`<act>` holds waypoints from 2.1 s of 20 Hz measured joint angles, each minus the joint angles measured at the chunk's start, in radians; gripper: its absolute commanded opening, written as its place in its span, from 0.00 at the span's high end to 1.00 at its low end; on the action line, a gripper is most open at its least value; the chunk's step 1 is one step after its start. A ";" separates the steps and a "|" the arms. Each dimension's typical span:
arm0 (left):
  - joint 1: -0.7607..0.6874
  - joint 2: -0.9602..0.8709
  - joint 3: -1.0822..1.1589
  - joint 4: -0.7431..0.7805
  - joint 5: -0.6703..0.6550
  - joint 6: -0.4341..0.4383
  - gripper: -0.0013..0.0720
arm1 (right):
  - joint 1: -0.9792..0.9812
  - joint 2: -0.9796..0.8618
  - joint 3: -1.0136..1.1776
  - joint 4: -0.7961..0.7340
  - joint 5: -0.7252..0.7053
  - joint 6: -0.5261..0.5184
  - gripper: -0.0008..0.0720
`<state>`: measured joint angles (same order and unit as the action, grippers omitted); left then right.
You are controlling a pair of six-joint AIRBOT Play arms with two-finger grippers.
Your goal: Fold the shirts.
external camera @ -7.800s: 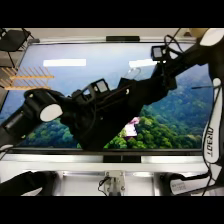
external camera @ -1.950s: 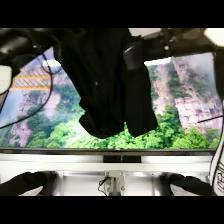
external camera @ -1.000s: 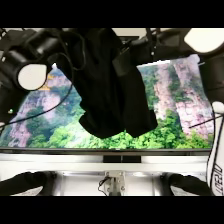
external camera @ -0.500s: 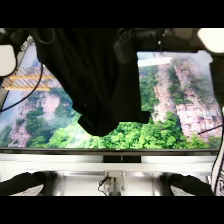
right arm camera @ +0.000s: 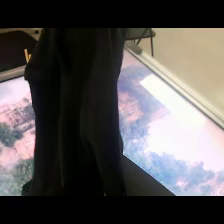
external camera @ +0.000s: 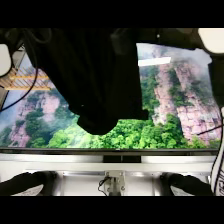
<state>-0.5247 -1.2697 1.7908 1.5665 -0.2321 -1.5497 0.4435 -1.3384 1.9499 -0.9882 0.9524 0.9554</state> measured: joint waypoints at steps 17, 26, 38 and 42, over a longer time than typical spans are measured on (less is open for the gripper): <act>0.076 0.180 0.001 0.008 -0.177 0.126 0.07 | -0.367 0.148 0.001 -0.371 0.017 0.402 0.93; 0.095 0.185 0.000 0.102 -0.164 0.129 0.07 | -0.849 0.303 0.001 -0.668 0.266 0.558 0.93; 0.102 0.186 0.000 0.113 -0.174 0.128 0.07 | -1.380 0.224 0.001 -0.682 0.154 0.616 0.93; 0.102 0.185 0.000 0.113 -0.241 0.128 0.07 | -1.476 0.170 0.001 -0.668 0.060 0.623 0.93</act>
<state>-0.4225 -1.0843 1.7908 1.6798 -0.4732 -1.4216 -1.0325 -1.1687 1.9507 -1.6562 1.0119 1.5780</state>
